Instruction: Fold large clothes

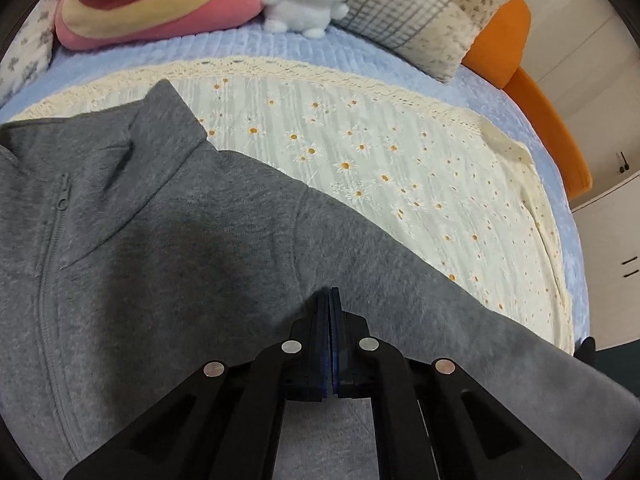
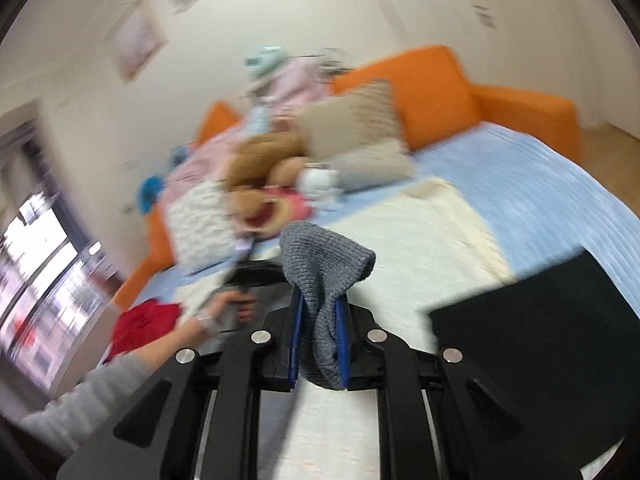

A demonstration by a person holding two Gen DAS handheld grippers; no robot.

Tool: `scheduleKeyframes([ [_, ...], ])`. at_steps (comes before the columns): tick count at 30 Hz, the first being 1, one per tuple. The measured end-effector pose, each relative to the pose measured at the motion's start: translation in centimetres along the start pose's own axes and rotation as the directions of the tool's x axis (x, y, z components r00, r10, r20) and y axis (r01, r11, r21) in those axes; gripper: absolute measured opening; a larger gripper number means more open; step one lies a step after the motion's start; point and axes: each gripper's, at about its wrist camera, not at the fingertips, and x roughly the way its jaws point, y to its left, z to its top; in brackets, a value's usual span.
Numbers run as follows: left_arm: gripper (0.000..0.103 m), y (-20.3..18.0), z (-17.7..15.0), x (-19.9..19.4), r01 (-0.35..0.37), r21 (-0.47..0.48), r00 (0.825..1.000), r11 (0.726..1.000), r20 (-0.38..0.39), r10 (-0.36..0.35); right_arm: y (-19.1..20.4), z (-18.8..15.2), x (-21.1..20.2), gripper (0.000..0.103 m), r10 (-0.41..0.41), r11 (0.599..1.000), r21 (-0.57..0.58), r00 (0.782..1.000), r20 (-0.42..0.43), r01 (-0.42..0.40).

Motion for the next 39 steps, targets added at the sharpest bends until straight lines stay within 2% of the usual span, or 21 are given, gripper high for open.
scheduleKeyframes([
  [4,0.006,0.5,0.9,0.7,0.036,-0.029,0.999,0.999,-0.005,-0.036,7.7,0.4,1.4,0.015,0.154,0.976,-0.145,0.985,-0.075,-0.163],
  [7,0.006,1.8,0.8,1.0,0.104,-0.099,0.994,0.990,-0.004,-0.105,13.0,-0.3,3.2,0.014,0.255,0.931,-0.220,0.950,-0.182,-0.292],
  [11,0.007,3.7,0.7,1.3,0.198,-0.158,0.979,0.967,-0.009,-0.202,19.1,-3.1,6.1,0.014,0.306,0.859,-0.302,0.888,-0.342,-0.412],
  [15,0.007,4.3,0.7,1.4,0.234,-0.164,0.970,0.958,-0.022,-0.241,23.1,-8.3,9.8,0.014,0.233,0.798,-0.374,0.815,-0.531,-0.472],
  [17,0.008,4.5,0.7,1.4,0.244,-0.162,0.967,0.956,-0.027,-0.252,23.9,-11.4,11.7,0.014,0.154,0.779,-0.402,0.768,-0.622,-0.481],
  [18,0.008,4.5,0.8,1.5,0.249,-0.164,0.966,0.955,-0.028,-0.257,24.0,-12.6,12.2,0.014,0.123,0.773,-0.413,0.753,-0.647,-0.482],
  [20,0.008,4.8,0.9,1.6,0.263,-0.179,0.962,0.948,-0.027,-0.272,24.0,-15.5,13.4,0.014,0.038,0.758,-0.440,0.706,-0.707,-0.481],
  [23,0.008,5.7,0.7,1.3,0.299,-0.207,0.952,0.931,0.002,-0.305,23.4,-18.6,14.6,0.014,-0.041,0.739,-0.466,0.658,-0.752,-0.486],
  [26,0.007,6.8,0.7,0.7,0.322,-0.222,0.946,0.920,0.036,-0.322,22.6,-21.8,15.1,0.014,-0.071,0.726,-0.474,0.632,-0.772,-0.498],
  [29,0.007,7.8,0.8,0.1,0.303,-0.229,0.953,0.925,0.051,-0.299,21.9,-23.4,16.1,0.014,-0.078,0.736,-0.463,0.616,-0.783,-0.495],
  [30,0.014,8.2,0.8,-0.2,0.282,-0.238,0.959,0.930,0.060,-0.275,21.5,-23.7,16.6,0.014,-0.081,0.738,-0.460,0.612,-0.787,-0.494],
  [31,0.015,8.6,0.9,-0.6,0.273,-0.246,0.962,0.930,0.073,-0.263,21.1,-24.4,16.9,0.014,-0.088,0.741,-0.459,0.607,-0.790,-0.490],
  [32,0.016,9.0,0.8,-1.0,0.275,-0.252,0.961,0.928,0.085,-0.261,20.7,-25.1,16.8,0.014,-0.102,0.736,-0.472,0.610,-0.786,-0.485],
  [34,0.021,9.1,0.9,-2.6,0.217,-0.237,0.973,0.947,0.131,-0.191,20.4,-26.0,16.7,0.014,-0.106,0.737,-0.475,0.611,-0.784,-0.481],
  [36,0.023,9.1,0.9,-4.2,0.222,-0.212,0.965,0.952,0.186,-0.184,20.3,-26.4,16.8,0.014,-0.108,0.734,-0.481,0.617,-0.779,-0.479],
  [39,0.029,7.1,0.8,-6.4,0.265,-0.123,0.943,0.956,0.239,-0.231,20.3,-26.9,16.8,0.014,-0.115,0.727,-0.497,0.629,-0.769,-0.475],
])
